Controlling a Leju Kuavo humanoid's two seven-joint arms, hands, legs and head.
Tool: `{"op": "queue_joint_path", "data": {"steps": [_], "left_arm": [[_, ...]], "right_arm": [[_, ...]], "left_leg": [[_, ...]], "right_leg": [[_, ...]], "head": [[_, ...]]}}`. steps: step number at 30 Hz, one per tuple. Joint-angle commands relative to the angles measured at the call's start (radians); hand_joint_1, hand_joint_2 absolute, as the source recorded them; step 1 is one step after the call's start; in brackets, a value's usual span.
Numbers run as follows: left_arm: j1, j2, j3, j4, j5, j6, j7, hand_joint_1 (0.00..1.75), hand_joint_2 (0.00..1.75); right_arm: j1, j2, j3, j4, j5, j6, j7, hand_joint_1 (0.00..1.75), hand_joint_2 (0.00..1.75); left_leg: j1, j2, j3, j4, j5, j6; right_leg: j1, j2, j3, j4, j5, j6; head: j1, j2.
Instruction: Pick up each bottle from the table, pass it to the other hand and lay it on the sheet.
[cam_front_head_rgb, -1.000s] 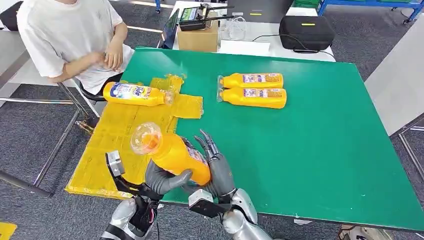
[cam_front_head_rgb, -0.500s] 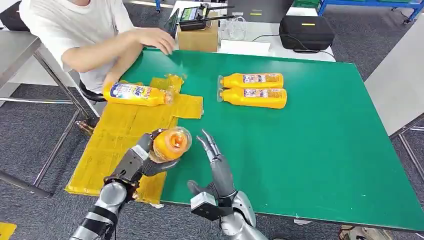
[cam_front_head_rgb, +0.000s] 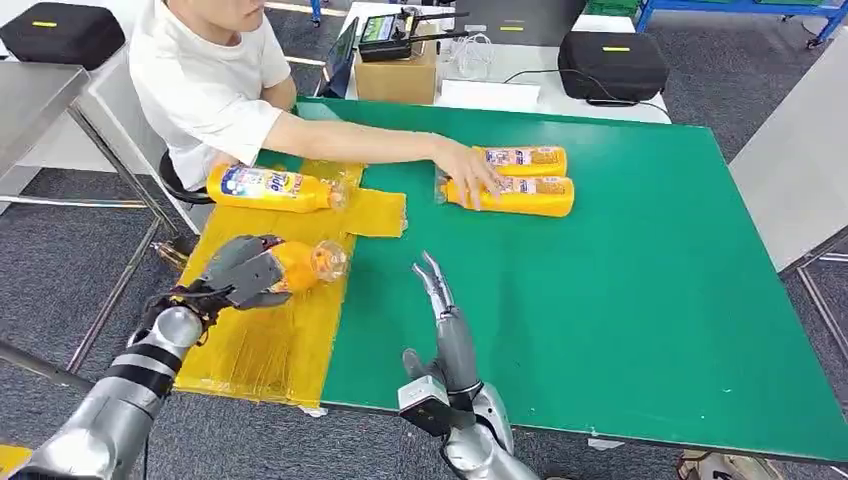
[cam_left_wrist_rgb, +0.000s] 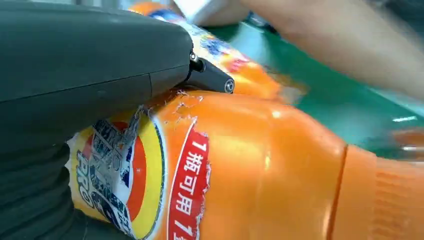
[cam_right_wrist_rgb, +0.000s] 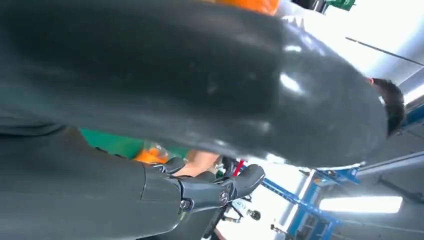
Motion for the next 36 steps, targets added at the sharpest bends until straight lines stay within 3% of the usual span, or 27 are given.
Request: {"op": "queue_joint_path", "data": {"steps": [1,5,6,8,10,11,12,16,24,29,36], "left_arm": [[-0.228,0.094,-0.188,0.327,-0.144,-0.046,0.004,1.55,1.75],[-0.264,0.079,-0.236,0.355,-0.157,-0.107,-0.044,1.48,1.75],[-0.276,0.073,-0.256,0.355,-0.155,-0.140,-0.069,1.10,1.75],[-0.282,0.068,-0.264,0.358,-0.149,-0.162,-0.079,0.70,1.75],[-0.302,0.036,-0.277,0.375,-0.087,-0.290,-0.121,0.24,1.75],[-0.305,0.034,-0.280,0.377,-0.075,-0.307,-0.126,0.24,1.75],[-0.307,0.021,-0.280,0.379,-0.031,-0.359,-0.155,0.02,1.75],[-0.300,0.018,-0.295,0.363,0.075,-0.484,-0.233,0.00,1.75],[-0.342,0.017,-0.344,0.337,0.105,-0.525,-0.224,0.00,1.75],[-0.324,0.015,-0.336,0.311,0.190,-0.467,-0.228,0.00,1.75],[-0.175,0.014,-0.194,0.077,0.429,-0.377,-0.208,0.00,1.75]], "right_arm": [[-0.031,-0.046,0.075,0.000,-0.031,0.000,0.002,0.00,0.00],[-0.041,-0.045,0.081,0.007,-0.048,0.010,0.002,0.00,0.00],[-0.046,-0.046,0.086,0.008,-0.053,0.014,0.002,0.00,0.00],[-0.049,-0.046,0.091,0.008,-0.057,0.012,0.002,0.00,0.00],[-0.058,-0.049,0.109,0.000,-0.080,0.016,0.002,0.00,0.00],[-0.060,-0.050,0.115,-0.003,-0.084,0.015,0.002,0.00,0.00],[-0.069,-0.046,0.124,0.000,-0.098,0.019,0.002,0.00,0.00],[-0.090,-0.039,0.150,0.010,-0.119,0.026,0.002,0.00,0.00],[-0.098,-0.043,0.159,0.012,-0.133,0.020,0.002,0.00,0.00],[-0.100,-0.050,0.170,0.010,-0.138,0.013,0.002,0.00,0.00],[-0.092,-0.065,0.165,-0.007,-0.128,-0.004,0.002,0.00,0.00]], "left_leg": [[0.001,-0.001,0.002,-0.001,0.000,0.003],[0.001,-0.004,-0.001,0.000,0.000,0.003],[0.001,-0.004,0.001,0.000,0.000,0.004],[0.001,-0.003,0.000,-0.001,0.000,0.004],[0.001,-0.002,0.001,-0.001,0.000,0.003],[0.001,-0.004,0.000,-0.001,0.000,0.004],[0.000,-0.003,-0.001,0.000,0.000,0.003],[0.000,-0.004,0.001,-0.002,0.001,0.004],[0.001,-0.004,-0.001,0.000,0.000,0.003],[0.001,-0.003,0.000,-0.001,0.000,0.003],[0.000,-0.001,0.001,-0.002,0.000,0.003]], "right_leg": [[0.002,0.000,0.002,-0.002,0.000,-0.005],[0.002,-0.003,0.001,-0.001,-0.001,-0.004],[0.002,-0.003,0.003,-0.002,0.000,-0.005],[0.002,-0.003,0.002,-0.002,0.000,-0.004],[0.002,-0.001,0.002,-0.002,0.000,-0.004],[0.002,-0.003,0.003,-0.002,0.000,-0.005],[0.001,-0.003,0.001,-0.001,0.000,-0.004],[0.002,-0.003,0.003,-0.003,0.000,-0.006],[0.002,-0.003,0.001,-0.001,0.000,-0.004],[0.002,-0.002,0.002,-0.002,0.000,-0.005],[0.001,-0.001,0.002,-0.002,0.000,-0.004]], "head": [[0.000,0.000],[0.000,0.000],[0.000,0.000],[0.000,0.000],[0.000,0.000],[0.000,0.000],[0.000,0.000],[0.000,0.000],[0.000,0.000],[0.000,0.000],[0.000,0.000]]}}
